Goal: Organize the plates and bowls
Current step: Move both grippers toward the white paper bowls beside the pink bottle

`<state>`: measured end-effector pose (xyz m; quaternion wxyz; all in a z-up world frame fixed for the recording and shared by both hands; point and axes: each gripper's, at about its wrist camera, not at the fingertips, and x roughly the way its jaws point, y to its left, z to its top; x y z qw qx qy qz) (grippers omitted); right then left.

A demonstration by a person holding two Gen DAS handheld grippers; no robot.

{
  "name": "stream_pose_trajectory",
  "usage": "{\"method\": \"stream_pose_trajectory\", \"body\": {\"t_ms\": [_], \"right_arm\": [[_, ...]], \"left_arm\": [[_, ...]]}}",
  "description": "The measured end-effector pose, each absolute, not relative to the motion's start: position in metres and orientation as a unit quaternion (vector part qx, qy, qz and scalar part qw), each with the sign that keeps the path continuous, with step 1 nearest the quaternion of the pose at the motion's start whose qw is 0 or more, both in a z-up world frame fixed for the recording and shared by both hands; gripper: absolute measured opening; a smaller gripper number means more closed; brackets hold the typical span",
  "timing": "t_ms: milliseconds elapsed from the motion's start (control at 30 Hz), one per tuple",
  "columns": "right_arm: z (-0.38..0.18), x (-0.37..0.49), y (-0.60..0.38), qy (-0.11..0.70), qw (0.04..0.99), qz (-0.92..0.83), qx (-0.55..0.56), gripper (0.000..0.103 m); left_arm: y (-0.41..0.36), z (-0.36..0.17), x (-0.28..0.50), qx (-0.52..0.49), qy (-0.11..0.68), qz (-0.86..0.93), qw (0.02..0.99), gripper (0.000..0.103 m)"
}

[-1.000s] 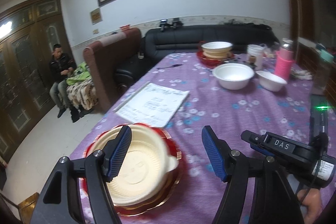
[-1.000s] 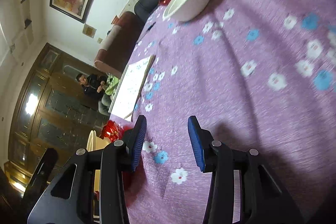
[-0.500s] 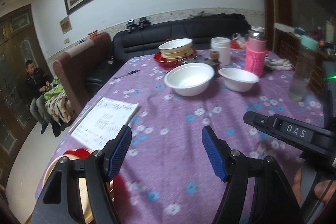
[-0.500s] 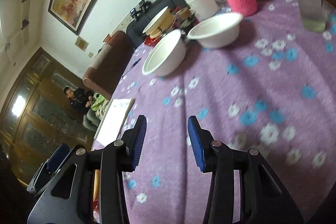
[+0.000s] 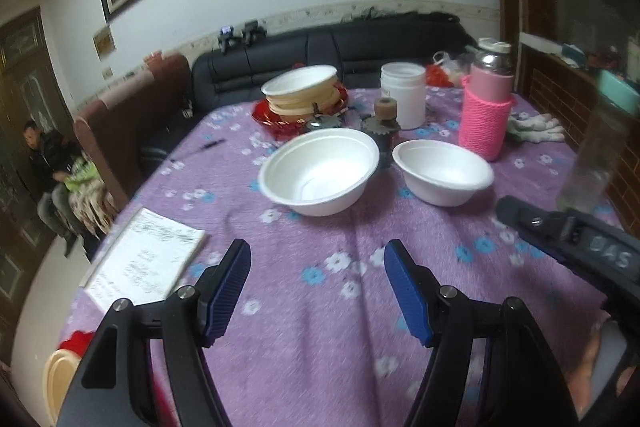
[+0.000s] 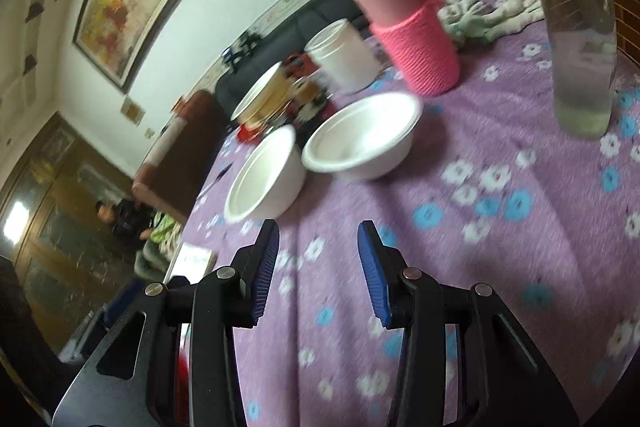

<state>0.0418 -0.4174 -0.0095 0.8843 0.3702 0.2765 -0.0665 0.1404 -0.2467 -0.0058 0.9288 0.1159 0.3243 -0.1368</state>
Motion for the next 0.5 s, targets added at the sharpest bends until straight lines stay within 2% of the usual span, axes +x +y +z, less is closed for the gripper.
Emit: {"method": "stream_pose_trajectory", "body": {"t_ms": [100, 233, 500], "right_arm": [[-0.005, 0.052, -0.434, 0.269, 0.884, -0.106, 0.367, 0.041], [-0.008, 0.062, -0.462, 0.251, 0.862, -0.138, 0.419, 0.041], [-0.026, 0.086, -0.477, 0.258, 0.836, -0.163, 0.457, 0.041]], "left_arm": [[-0.256, -0.011, 0.172, 0.092, 0.351, -0.125, 0.923, 0.069], [-0.252, -0.018, 0.208, 0.022, 0.392, -0.114, 0.913, 0.069], [-0.199, -0.056, 0.235, -0.041, 0.414, -0.039, 0.908, 0.069]]}}
